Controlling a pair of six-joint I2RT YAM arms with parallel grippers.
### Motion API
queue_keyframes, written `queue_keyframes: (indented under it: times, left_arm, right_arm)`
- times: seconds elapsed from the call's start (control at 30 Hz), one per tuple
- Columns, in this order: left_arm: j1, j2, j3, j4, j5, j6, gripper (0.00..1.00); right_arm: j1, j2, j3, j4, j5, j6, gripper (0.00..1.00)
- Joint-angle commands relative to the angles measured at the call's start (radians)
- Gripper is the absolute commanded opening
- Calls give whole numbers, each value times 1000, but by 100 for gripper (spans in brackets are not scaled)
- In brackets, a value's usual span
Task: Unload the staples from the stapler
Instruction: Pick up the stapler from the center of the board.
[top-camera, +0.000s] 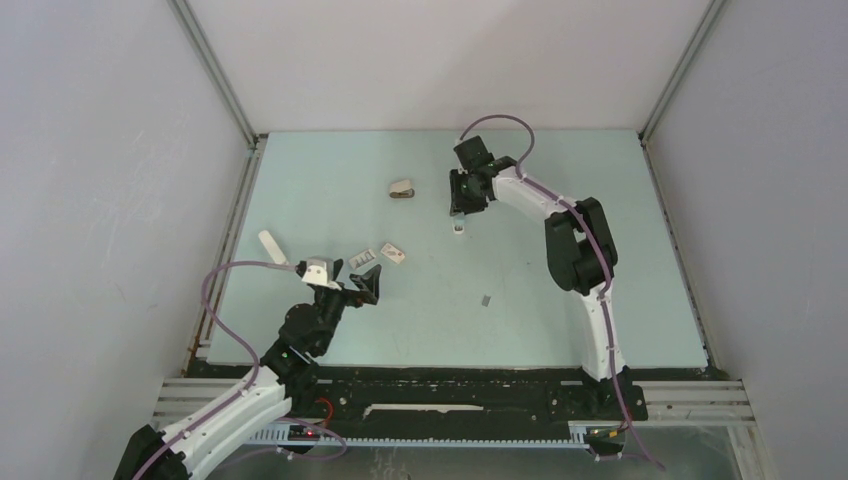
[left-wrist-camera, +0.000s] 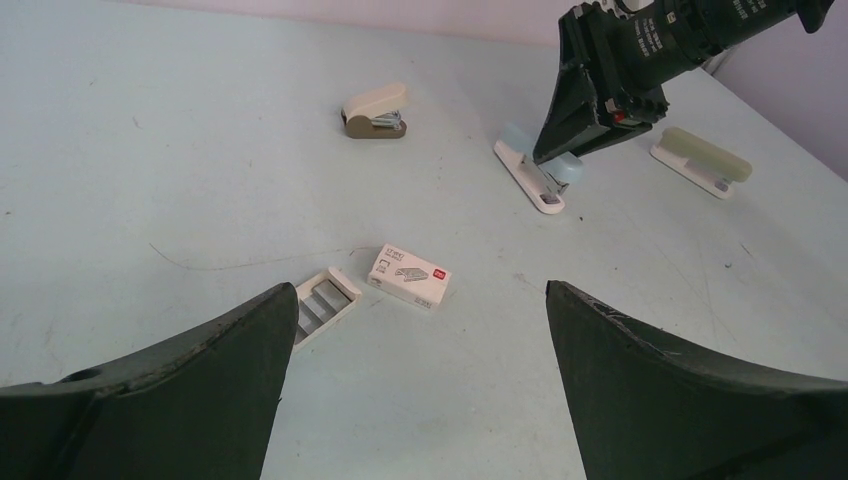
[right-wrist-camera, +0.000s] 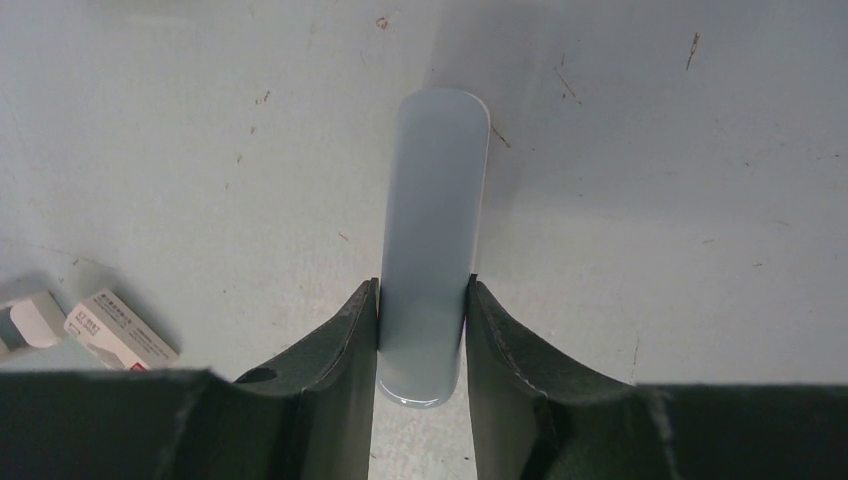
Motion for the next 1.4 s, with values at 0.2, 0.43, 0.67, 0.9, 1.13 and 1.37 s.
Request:
queue_keyframes:
  times: [0.2, 0.43, 0.67, 0.9, 1.13, 1.37]
  left_arm:
    - [6, -16, -32, 29, -21, -12, 100]
    - [6, -14, -27, 25, -3, -6, 100]
    - [5, -35, -22, -8, 18, -5, 100]
    - [5, -61, -36, 17, 85, -147, 100]
    - [5, -88, -57, 48, 93, -289, 100]
    - [5, -52, -57, 143, 184, -381, 100]
  right_arm:
    - [-49, -132, -130, 81, -143, -60, 0]
    - [-79, -203, -246, 164, -231, -52, 0]
    - [-136, -257, -330, 220, -356, -21, 0]
    - [-204, -280, -404, 278, -483, 36, 0]
    - [-251, -308, -446, 309, -570, 63, 0]
    - [-281, -348, -491, 357, -658, 94, 0]
